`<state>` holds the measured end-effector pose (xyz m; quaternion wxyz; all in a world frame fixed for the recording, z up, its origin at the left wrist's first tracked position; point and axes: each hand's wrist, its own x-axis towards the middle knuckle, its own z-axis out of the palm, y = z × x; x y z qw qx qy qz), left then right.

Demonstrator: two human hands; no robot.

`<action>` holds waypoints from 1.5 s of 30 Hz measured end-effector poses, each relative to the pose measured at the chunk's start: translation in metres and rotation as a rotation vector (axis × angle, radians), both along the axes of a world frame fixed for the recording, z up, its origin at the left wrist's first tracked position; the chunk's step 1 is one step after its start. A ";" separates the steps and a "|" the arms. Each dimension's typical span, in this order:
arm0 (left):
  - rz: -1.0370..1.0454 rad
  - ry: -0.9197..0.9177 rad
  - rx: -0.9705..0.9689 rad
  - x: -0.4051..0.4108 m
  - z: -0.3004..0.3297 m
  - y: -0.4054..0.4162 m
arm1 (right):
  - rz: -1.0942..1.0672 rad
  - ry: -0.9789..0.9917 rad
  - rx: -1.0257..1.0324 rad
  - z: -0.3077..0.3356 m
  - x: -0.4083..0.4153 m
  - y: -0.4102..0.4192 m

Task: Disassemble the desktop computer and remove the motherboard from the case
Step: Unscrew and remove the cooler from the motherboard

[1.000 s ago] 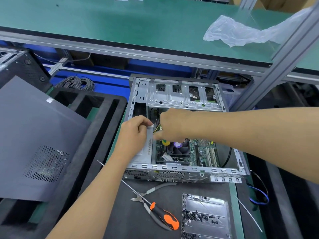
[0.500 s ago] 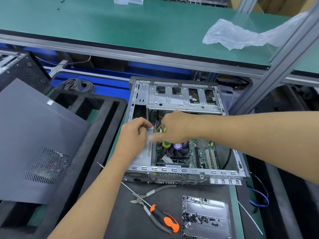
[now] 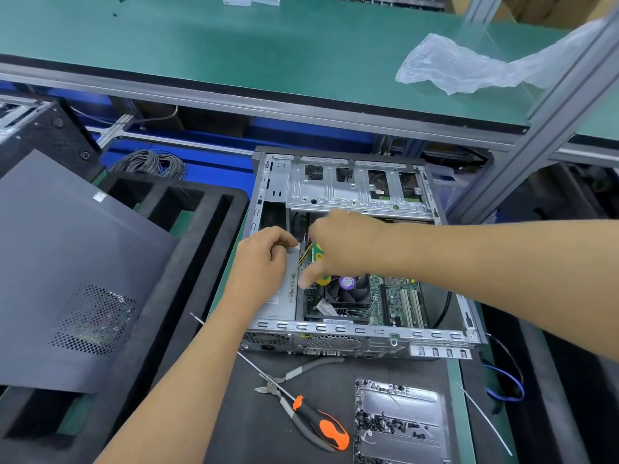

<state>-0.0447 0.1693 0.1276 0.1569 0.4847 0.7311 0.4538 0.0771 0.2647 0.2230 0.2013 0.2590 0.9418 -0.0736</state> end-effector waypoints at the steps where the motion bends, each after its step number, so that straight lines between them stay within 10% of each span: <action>1: -0.002 -0.001 0.001 0.000 0.000 0.000 | -0.077 -0.024 -0.036 -0.001 -0.001 0.000; 5: 0.000 -0.007 -0.014 0.000 0.000 0.000 | -0.111 -0.115 -0.048 0.004 -0.004 -0.003; 11: 0.013 -0.020 -0.026 0.002 0.003 0.000 | 0.787 -0.221 0.315 0.003 -0.008 -0.012; 18: -0.002 0.019 -0.009 0.000 0.002 0.000 | 0.168 -0.335 0.215 0.013 -0.011 -0.012; 28: -0.001 0.012 -0.031 0.000 0.004 0.000 | 0.893 -0.192 0.403 0.013 -0.002 -0.009; 32: -0.007 0.031 -0.001 0.000 0.004 -0.001 | 0.225 -0.100 0.062 0.006 0.001 -0.012; 37: -0.007 -0.006 -0.026 -0.001 0.002 0.000 | -0.004 -0.023 0.091 -0.001 -0.003 -0.022; 45: -0.006 -0.008 -0.018 0.001 0.003 0.000 | 0.759 -0.220 0.281 0.016 -0.004 -0.010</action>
